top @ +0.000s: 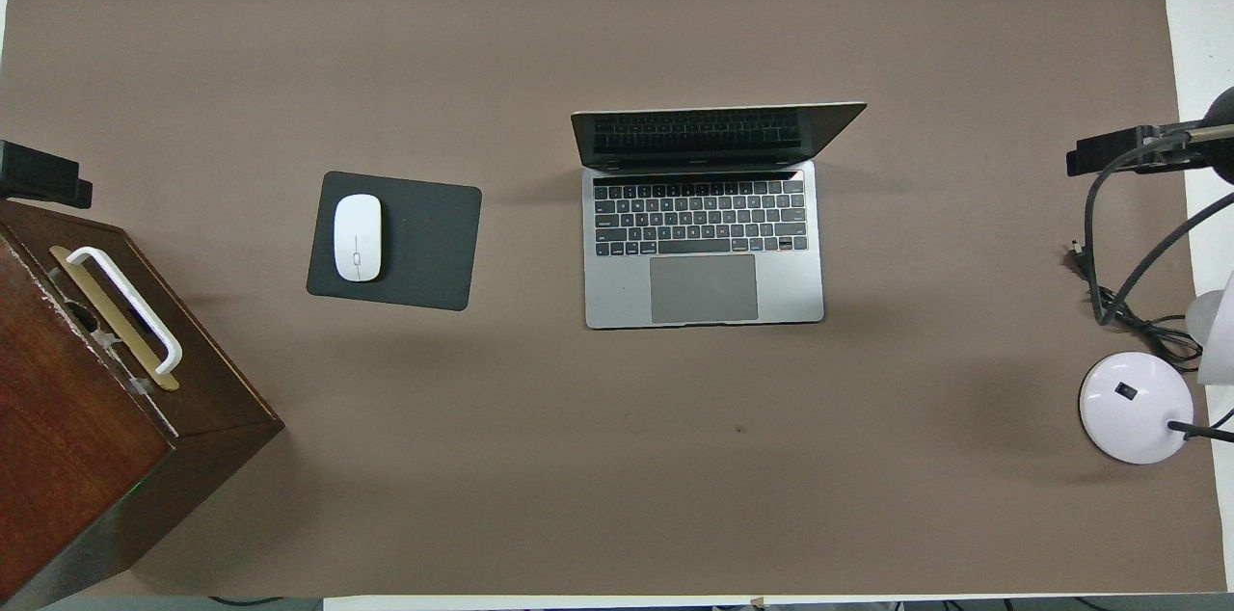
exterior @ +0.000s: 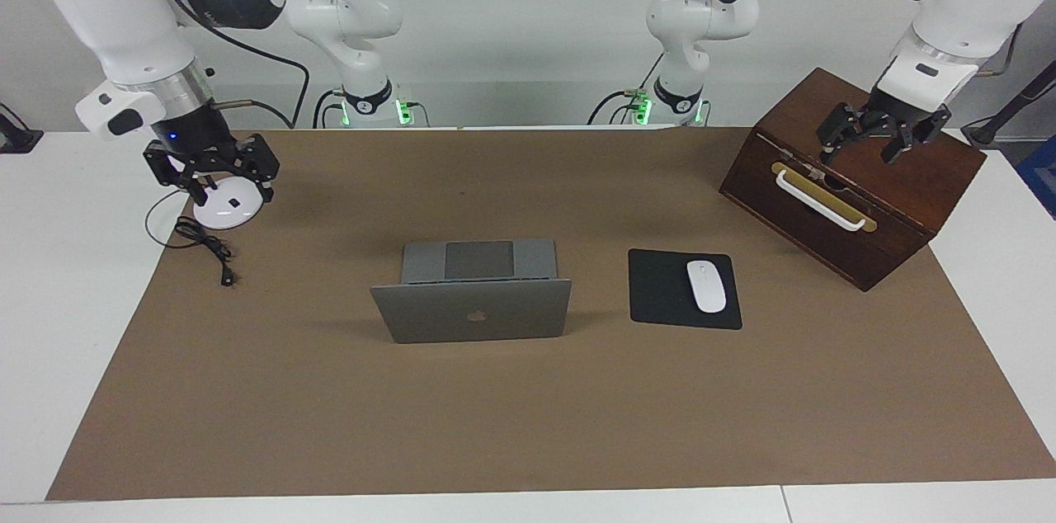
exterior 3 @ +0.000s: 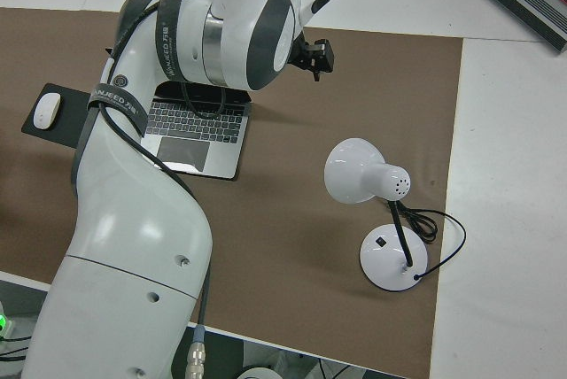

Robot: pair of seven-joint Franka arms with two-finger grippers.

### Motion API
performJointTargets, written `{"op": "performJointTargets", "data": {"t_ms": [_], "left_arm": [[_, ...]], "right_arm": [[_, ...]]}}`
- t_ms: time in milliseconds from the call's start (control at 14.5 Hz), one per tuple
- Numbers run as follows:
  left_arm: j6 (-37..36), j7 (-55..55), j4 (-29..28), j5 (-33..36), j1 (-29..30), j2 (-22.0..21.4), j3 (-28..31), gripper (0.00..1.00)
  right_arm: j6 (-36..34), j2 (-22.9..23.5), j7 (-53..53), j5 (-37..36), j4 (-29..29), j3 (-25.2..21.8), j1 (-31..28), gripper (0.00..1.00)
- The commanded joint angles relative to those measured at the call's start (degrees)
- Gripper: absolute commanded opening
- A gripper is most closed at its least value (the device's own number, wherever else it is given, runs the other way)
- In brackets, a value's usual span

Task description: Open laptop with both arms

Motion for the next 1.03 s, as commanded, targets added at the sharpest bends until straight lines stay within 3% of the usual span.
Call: {"op": "performJointTargets", "data": {"t_ms": [0,964], "left_arm": [[-0.65,0.14,-4.44,-0.39,0.36,-3.22,-0.4,1.0],[4.18,-2.76,-5.49,-3.9,0.27,-3.31,-0.84,1.0]], "right_arm": [[0.21,-0.53,1.47,-0.57,-0.37,0.36,-0.39,1.0],[-0.14,-0.62,1.12,-0.57,-0.72,0.28,-0.74,1.0]]}}
